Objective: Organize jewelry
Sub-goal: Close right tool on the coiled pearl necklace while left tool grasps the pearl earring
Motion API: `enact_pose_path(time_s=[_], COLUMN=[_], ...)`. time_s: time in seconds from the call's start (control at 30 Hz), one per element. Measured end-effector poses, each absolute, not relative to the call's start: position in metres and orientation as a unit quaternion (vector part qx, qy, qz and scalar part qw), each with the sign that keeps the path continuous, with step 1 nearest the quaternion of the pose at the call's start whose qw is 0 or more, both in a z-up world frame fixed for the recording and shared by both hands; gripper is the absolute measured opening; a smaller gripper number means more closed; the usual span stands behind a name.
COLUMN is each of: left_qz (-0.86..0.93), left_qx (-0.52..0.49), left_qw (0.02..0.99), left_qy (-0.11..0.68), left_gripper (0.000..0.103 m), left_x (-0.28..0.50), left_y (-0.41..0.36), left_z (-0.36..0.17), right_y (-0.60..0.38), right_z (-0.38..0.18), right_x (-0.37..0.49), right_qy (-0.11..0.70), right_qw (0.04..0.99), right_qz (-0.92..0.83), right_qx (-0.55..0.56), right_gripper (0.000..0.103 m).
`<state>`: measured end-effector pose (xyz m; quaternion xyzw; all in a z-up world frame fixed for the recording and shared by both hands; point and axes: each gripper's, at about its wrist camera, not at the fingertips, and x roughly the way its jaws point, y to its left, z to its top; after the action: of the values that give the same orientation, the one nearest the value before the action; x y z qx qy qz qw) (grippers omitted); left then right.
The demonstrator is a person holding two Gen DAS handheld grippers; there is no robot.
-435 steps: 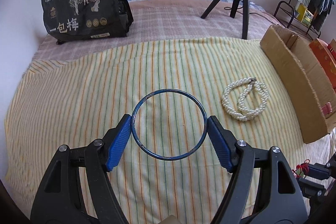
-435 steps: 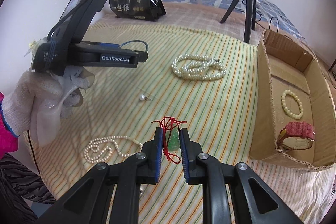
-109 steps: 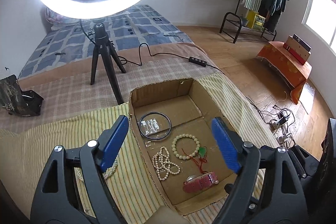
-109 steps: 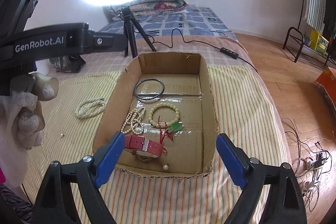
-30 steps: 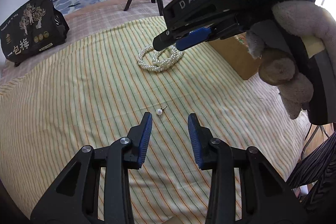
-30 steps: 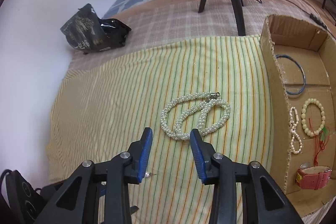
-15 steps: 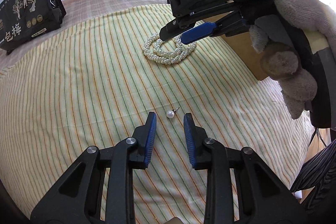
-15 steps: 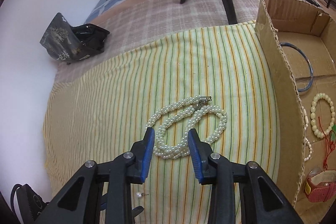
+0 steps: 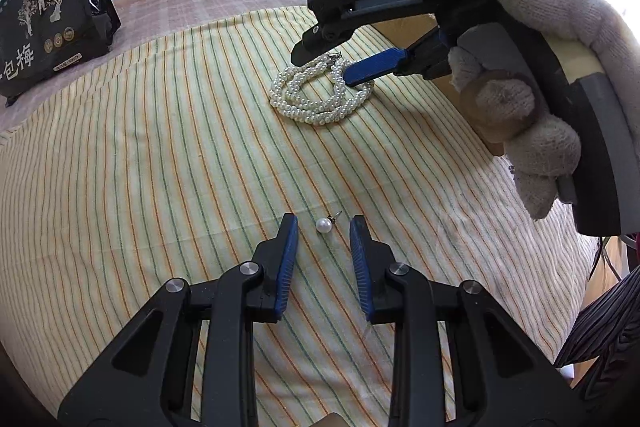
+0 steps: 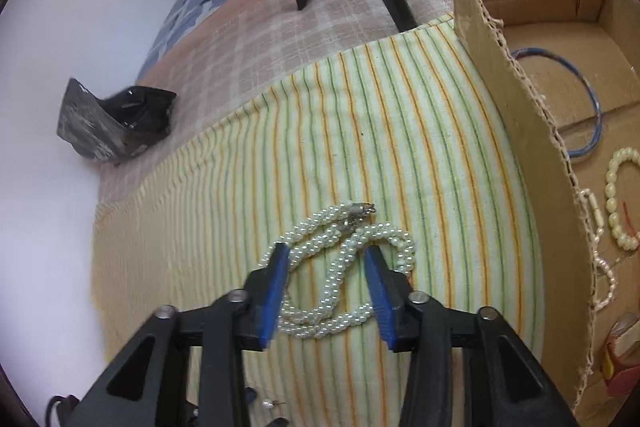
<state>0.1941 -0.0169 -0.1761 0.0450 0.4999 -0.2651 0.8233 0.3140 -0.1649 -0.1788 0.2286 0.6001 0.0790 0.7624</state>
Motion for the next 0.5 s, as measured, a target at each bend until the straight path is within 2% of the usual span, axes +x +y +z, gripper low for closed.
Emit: enact_pose_path(time_s=[0.33, 0.5], left_qz=[-0.265, -0.267], left_qx=[0.048, 0.052], left_qw=[0.822, 0.824], left_qy=[0.501, 0.498], left_gripper=[0.027, 0.027], left_x=[0.196, 0.196], left_y=[-0.019, -0.020], left_z=[-0.179, -0.181], right_y=[-0.151, -0.134], right_z=[-0.180, -0.181], right_x=[0.330, 0.336], right_qy=[0.597, 0.591], right_qw=[0.776, 0.793], right_qz=[0.040, 0.040], right_qx=[0.201, 0.141], right_gripper=[0.050, 0.050])
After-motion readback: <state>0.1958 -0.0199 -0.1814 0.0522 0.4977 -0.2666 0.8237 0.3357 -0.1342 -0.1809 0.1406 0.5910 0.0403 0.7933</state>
